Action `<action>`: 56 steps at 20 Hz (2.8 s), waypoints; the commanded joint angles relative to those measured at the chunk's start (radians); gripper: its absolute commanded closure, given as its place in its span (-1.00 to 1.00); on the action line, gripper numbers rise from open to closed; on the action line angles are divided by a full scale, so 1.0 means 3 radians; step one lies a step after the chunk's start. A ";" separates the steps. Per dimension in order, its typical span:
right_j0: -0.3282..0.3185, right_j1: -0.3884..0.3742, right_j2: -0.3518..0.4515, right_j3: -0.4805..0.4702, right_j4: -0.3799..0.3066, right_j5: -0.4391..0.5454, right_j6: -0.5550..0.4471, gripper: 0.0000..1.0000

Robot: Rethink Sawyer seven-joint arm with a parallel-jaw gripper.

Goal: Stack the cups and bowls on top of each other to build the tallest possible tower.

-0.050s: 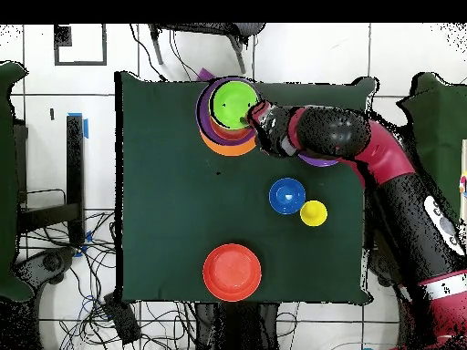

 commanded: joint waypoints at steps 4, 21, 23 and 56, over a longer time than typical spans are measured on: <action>0.0084 0.0039 0.0011 0.0261 -0.0161 -0.0123 -0.0514 1.00; 0.0060 0.0054 0.0011 0.0280 -0.0177 -0.0123 -0.0541 1.00; 0.0053 0.0058 0.0012 0.0282 -0.0183 -0.0128 -0.0552 1.00; 0.0134 -0.0021 -0.0152 0.0084 -0.0296 0.0074 -0.0569 -1.00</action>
